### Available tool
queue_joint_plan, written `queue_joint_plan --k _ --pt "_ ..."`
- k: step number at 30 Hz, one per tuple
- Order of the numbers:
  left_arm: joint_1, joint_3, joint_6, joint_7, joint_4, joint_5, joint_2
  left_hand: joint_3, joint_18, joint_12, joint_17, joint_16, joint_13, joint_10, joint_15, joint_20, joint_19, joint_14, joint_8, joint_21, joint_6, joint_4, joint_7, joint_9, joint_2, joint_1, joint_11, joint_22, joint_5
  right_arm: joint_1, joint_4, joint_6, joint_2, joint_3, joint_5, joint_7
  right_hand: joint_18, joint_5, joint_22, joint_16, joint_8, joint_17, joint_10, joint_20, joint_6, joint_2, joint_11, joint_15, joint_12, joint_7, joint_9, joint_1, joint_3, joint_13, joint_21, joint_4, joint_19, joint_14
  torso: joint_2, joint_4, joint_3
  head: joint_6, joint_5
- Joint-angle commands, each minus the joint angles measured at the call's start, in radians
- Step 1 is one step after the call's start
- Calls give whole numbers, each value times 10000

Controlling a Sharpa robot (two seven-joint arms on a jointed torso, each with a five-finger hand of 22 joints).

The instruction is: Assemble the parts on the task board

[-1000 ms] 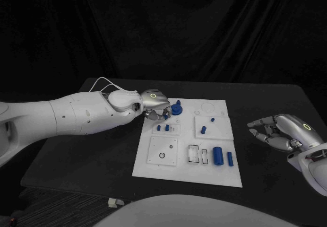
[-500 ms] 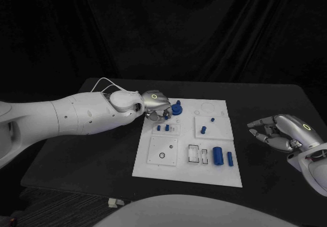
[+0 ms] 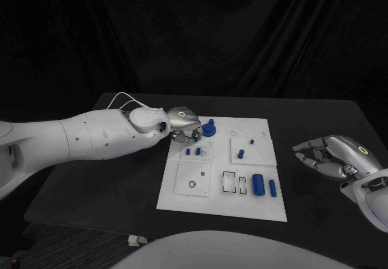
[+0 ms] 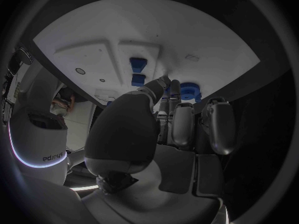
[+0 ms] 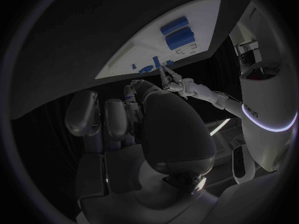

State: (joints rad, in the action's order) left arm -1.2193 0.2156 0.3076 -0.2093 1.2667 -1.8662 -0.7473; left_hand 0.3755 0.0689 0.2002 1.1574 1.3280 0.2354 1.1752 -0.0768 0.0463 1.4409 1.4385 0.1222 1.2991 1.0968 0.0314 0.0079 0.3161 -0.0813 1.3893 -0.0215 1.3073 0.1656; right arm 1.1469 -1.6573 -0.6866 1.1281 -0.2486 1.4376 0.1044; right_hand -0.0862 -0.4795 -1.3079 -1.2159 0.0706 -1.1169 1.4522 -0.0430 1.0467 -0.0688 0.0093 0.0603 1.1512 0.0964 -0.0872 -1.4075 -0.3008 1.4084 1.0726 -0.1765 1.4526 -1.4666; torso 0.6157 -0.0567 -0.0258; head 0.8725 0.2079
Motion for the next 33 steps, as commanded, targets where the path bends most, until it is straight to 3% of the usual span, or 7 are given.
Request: queue_joint_plan --k 1,33 --pt "18 -7 -142 42 -5 -3 41 33 -84 -72 -27 -57 -15 67 -16 -30 19 10 68 -57 314 -21 249 -6 -13 55 -18 1835 44 -28 -12 46 6 5 20 -170 -41 -23 -1427 36 32 10 -45 16 46 -55 -50 61 -26 -4 -2 68 -56 -2225 -38 -29 -63 -304 4 -5 -1 2 35" --pt "56 -7 -328 8 -57 -3 80 21 -66 -130 -143 -139 -56 102 -4 -32 -30 -45 40 -159 341 -23 254 -20 -23 15 -9 1808 -91 -48 17 59 -33 5 20 -181 -40 -19 -1427 35 45 11 -46 17 74 -56 -52 61 -35 -10 -8 71 -65 -2230 -37 -20 -63 -305 -6 -10 5 2 2"
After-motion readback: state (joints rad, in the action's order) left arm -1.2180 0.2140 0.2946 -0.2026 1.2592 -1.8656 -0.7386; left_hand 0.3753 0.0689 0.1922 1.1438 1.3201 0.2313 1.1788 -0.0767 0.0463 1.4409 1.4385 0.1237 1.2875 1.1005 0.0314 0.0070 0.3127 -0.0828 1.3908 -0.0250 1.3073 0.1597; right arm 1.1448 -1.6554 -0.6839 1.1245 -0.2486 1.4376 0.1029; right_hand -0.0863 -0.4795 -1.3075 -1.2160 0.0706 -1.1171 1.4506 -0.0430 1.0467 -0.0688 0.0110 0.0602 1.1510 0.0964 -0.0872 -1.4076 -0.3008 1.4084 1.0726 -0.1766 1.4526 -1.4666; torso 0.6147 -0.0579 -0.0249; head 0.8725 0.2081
